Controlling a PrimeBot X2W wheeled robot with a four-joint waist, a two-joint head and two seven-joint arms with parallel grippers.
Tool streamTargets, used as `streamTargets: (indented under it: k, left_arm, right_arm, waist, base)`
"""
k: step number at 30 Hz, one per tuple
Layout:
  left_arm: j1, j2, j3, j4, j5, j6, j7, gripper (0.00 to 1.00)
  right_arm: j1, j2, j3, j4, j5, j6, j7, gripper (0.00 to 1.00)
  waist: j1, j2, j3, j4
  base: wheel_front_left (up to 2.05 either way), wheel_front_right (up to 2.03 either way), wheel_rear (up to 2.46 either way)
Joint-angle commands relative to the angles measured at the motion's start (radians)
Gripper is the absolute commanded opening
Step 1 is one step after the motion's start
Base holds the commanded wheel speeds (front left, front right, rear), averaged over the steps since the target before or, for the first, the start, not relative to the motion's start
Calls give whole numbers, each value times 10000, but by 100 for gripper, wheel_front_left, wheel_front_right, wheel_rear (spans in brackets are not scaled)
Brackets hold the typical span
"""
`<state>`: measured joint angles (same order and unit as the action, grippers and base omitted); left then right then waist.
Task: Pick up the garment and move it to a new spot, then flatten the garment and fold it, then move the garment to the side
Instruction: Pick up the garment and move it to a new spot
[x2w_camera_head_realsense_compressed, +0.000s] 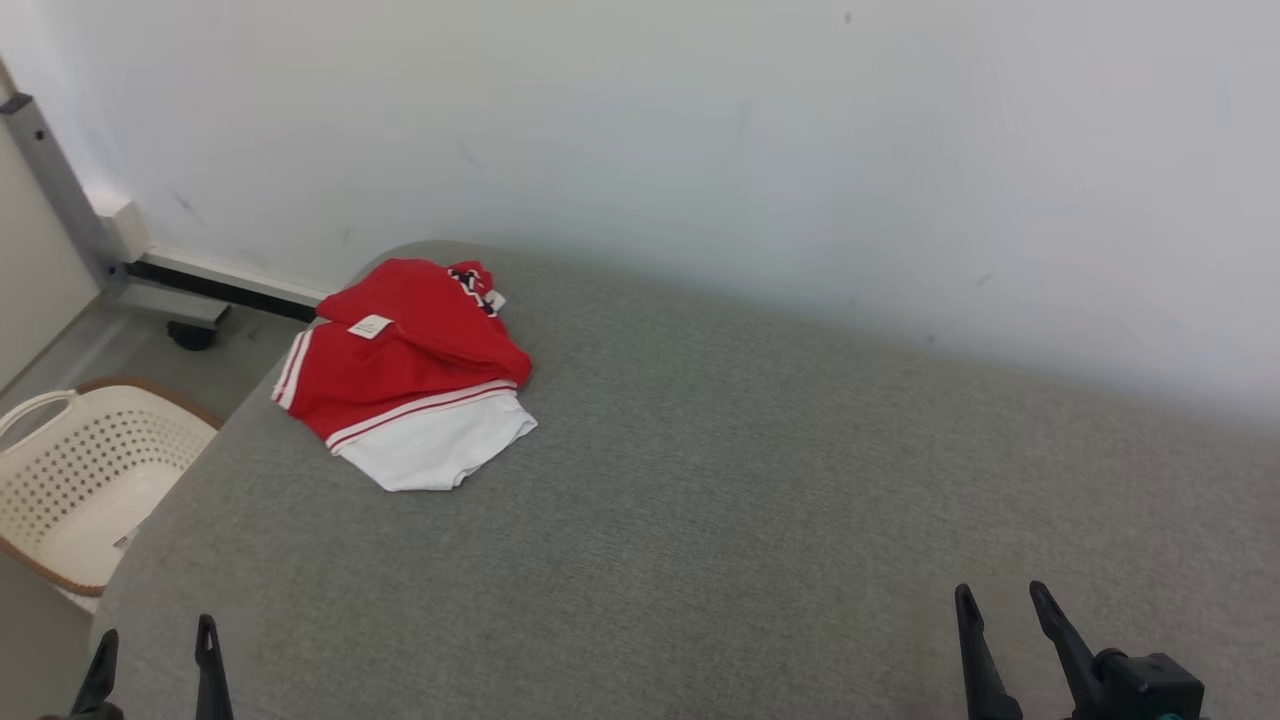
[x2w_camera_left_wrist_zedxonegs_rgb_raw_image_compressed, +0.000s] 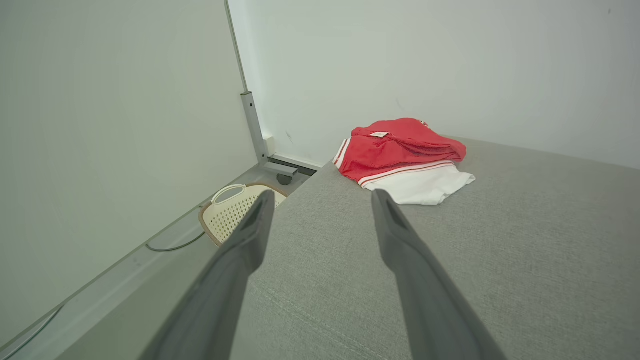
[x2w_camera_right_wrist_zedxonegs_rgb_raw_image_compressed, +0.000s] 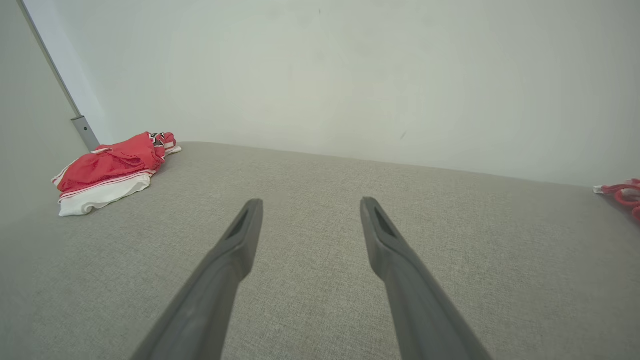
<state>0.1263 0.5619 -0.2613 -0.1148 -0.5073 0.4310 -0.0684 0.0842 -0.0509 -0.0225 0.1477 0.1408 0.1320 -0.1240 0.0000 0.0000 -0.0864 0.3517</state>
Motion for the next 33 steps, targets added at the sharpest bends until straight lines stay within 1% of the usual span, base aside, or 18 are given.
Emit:
streamTargets:
  k: [1,5,11,19,22,25,29,30,33]
  left_arm:
    - [191,48,31,-85,-102,26,18,100]
    - [371,65,206,-205,-153,159,-53,100]
    - [622,19,347,-238,-279,257,-192,100]
    - [374,-82,230,-10,-480,95,-70,100]
    - [20,-63,346,132,-622,0,-64,100]
    - [-550,77,602,355,-833,-208,-52,100]
    - [-1799,370,1110,998,-1278,-678,32,100]
    - [-1799,370,1110,998,-1278,-678,32,100]
    - [-2852,709,1345,1596,-1472,-1002,312,100]
  right_arm:
    - [-35,10,37,56,105,-21,-76,100]
    - [-280,8,328,186,181,-21,-92,100]
    - [-468,7,527,463,186,-21,-141,100]
    - [-303,7,606,627,264,-21,-189,100]
    - [-444,5,822,500,213,-21,-103,100]
    - [-792,-4,981,331,174,-21,-21,100]
    - [-1420,-2,1449,98,362,-21,18,100]
    - [-1420,-2,1449,98,362,-21,18,100]
    - [-1995,-4,1915,-79,479,-21,-27,100]
  waist:
    - [0,0,-212,824]
    - [0,0,-132,1001]
    - [0,0,-89,1040]
    - [0,0,-222,824]
    - [0,0,-71,397]
    - [0,0,209,-274]
    - [0,0,744,-1367]
    - [0,0,744,-1367]
    - [0,0,1301,-2176]
  base:
    - [0,0,0]
    - [0,0,0]
    - [0,0,0]
    - [0,0,0]
    - [0,0,0]
    - [0,0,0]
    - [0,0,0]
    - [0,0,0]
    - [0,0,0]
